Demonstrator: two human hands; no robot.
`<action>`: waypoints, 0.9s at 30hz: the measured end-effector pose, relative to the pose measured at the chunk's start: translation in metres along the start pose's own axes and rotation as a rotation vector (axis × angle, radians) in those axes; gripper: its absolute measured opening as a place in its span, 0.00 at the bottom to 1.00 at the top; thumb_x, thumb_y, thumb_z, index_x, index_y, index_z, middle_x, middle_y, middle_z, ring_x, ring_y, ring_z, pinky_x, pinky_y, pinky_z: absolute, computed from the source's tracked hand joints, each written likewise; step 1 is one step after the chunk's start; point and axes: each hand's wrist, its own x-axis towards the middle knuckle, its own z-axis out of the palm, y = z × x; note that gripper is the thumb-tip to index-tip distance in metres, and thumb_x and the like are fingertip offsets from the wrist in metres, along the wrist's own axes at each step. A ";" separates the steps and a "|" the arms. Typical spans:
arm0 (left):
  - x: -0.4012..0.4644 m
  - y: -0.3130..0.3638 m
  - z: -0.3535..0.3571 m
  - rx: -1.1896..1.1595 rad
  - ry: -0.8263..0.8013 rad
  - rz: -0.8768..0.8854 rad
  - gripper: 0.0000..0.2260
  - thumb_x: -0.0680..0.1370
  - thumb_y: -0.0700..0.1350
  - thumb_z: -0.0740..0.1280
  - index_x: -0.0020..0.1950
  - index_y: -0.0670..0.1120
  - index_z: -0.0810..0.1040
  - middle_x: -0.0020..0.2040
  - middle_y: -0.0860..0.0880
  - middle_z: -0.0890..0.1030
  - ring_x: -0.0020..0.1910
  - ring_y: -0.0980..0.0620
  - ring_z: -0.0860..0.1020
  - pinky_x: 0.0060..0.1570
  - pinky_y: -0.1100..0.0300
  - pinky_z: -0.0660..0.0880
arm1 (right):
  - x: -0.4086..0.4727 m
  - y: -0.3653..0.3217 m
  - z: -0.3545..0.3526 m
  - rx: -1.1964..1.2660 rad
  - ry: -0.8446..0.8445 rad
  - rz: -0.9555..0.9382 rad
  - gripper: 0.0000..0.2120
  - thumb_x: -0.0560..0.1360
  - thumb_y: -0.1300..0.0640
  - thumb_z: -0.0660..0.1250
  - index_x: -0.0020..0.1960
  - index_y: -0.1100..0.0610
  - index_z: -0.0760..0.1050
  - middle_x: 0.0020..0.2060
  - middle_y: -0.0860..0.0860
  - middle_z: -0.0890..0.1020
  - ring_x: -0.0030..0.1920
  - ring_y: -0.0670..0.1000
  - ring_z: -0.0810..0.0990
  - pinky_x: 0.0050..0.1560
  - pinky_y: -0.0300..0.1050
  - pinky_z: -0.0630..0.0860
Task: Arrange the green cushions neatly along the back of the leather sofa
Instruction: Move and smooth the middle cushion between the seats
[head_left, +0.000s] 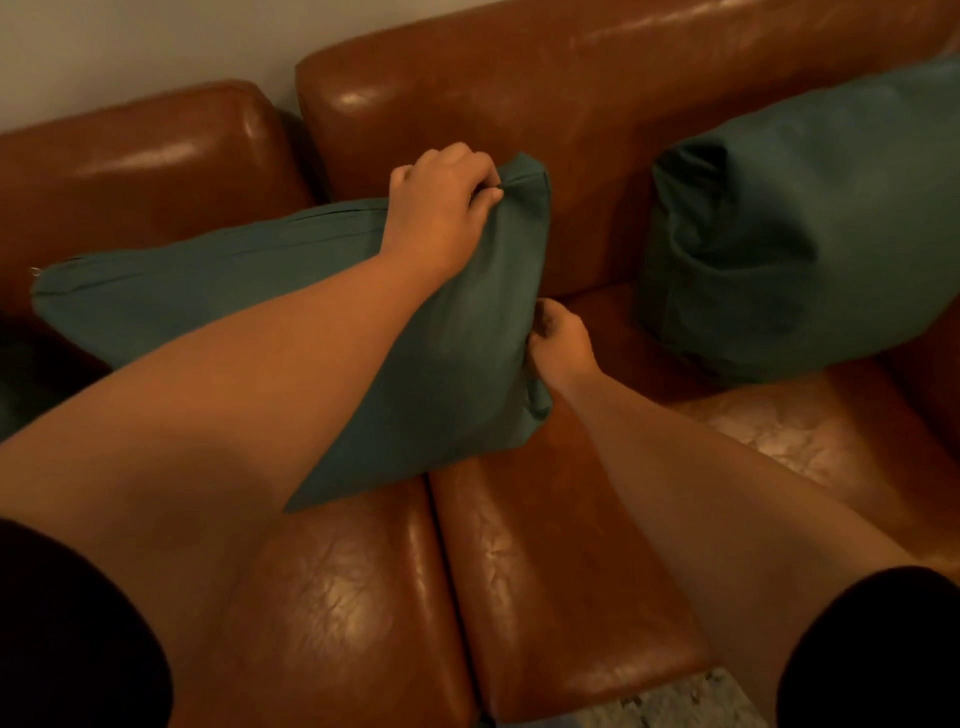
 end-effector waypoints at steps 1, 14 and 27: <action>0.000 0.000 -0.001 0.005 0.008 0.012 0.07 0.79 0.49 0.61 0.51 0.48 0.77 0.51 0.49 0.77 0.54 0.46 0.73 0.54 0.50 0.65 | 0.001 0.001 0.002 0.002 -0.019 -0.010 0.15 0.76 0.65 0.58 0.59 0.55 0.75 0.56 0.52 0.80 0.58 0.53 0.78 0.60 0.54 0.75; -0.104 -0.010 -0.009 0.382 -0.099 0.332 0.25 0.78 0.48 0.53 0.74 0.40 0.62 0.74 0.42 0.64 0.74 0.44 0.62 0.72 0.42 0.55 | -0.069 -0.070 0.018 -0.264 0.240 -0.819 0.22 0.82 0.54 0.49 0.71 0.65 0.65 0.71 0.59 0.65 0.74 0.58 0.60 0.74 0.55 0.54; -0.100 -0.052 -0.010 0.671 -0.144 0.126 0.28 0.81 0.57 0.49 0.77 0.44 0.56 0.77 0.47 0.57 0.76 0.46 0.54 0.70 0.34 0.46 | 0.020 -0.082 0.004 -1.139 0.218 -0.794 0.26 0.82 0.46 0.48 0.77 0.54 0.55 0.76 0.51 0.59 0.76 0.55 0.56 0.73 0.63 0.48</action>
